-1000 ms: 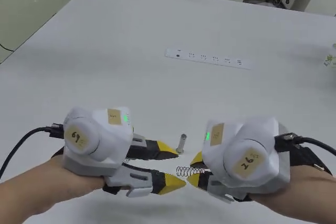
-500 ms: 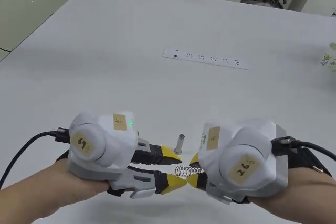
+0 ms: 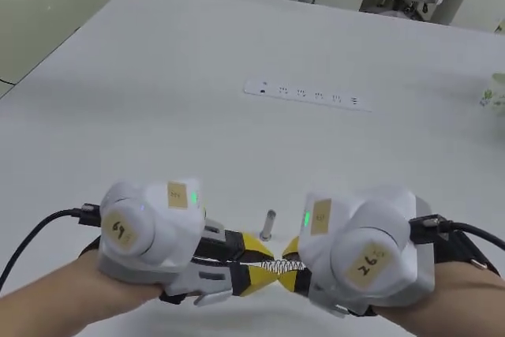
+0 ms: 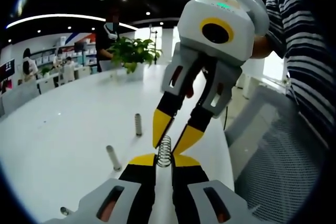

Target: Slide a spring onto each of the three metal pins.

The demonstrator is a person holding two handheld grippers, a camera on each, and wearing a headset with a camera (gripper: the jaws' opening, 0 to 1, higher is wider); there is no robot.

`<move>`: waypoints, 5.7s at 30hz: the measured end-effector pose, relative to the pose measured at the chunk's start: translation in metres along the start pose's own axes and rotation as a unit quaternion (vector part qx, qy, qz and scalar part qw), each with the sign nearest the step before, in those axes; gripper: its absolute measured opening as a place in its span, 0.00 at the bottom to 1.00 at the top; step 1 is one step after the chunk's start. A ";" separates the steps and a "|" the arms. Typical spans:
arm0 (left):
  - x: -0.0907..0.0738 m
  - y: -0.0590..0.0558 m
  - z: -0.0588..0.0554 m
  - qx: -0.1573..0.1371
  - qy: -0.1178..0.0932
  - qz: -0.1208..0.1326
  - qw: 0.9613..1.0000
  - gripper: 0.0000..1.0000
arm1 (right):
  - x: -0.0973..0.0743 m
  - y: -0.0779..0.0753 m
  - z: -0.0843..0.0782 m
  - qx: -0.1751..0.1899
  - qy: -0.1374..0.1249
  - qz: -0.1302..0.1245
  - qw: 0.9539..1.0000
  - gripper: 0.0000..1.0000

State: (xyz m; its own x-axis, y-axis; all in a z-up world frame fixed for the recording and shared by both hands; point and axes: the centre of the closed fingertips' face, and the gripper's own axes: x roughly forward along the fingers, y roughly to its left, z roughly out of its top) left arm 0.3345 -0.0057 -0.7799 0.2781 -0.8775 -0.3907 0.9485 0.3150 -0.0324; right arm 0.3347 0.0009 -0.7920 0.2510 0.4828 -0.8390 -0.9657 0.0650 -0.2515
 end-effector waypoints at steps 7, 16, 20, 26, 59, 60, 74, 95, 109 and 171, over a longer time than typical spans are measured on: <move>-0.002 -0.001 0.000 0.007 0.001 -0.004 1.000 0.02 | 0.000 0.001 0.001 -0.002 -0.003 0.001 1.000 0.09; -0.004 0.000 0.002 0.011 0.001 -0.005 1.000 0.02 | -0.001 0.002 0.003 -0.017 -0.014 -0.003 1.000 0.09; -0.005 -0.001 0.001 0.010 0.002 -0.011 1.000 0.02 | -0.002 0.005 0.004 -0.026 -0.018 0.000 1.000 0.09; -0.007 -0.004 0.000 0.002 0.001 -0.025 1.000 0.02 | -0.005 0.006 0.003 -0.028 -0.032 0.005 0.999 0.10; -0.020 -0.015 -0.001 -0.006 0.001 -0.076 0.997 0.02 | -0.006 0.022 -0.002 -0.047 -0.105 0.063 0.991 0.10; -0.020 -0.016 -0.001 -0.007 0.002 -0.078 0.997 0.02 | -0.006 0.022 -0.003 -0.047 -0.102 0.064 0.992 0.08; -0.021 -0.017 -0.007 -0.011 0.004 -0.080 0.997 0.02 | -0.014 0.023 0.002 -0.061 -0.119 0.066 0.989 0.07; -0.021 -0.013 -0.008 0.008 0.006 -0.060 0.998 0.02 | -0.031 0.016 0.037 -0.037 -0.184 0.070 0.980 0.07; -0.017 -0.016 -0.007 0.018 0.011 -0.059 0.998 0.02 | -0.032 0.018 0.050 -0.015 -0.208 0.070 0.976 0.07; -0.057 0.013 -0.025 -0.081 0.005 0.029 0.996 0.27 | -0.026 -0.002 0.046 0.009 -0.204 0.009 0.979 0.07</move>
State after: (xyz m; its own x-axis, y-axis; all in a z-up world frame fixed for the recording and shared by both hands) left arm 0.3273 0.0574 -0.7809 0.3294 -0.8530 -0.4049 0.8939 0.4198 -0.1572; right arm 0.3265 0.0282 -0.7474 0.1892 0.7927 -0.5795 -0.9717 0.0661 -0.2268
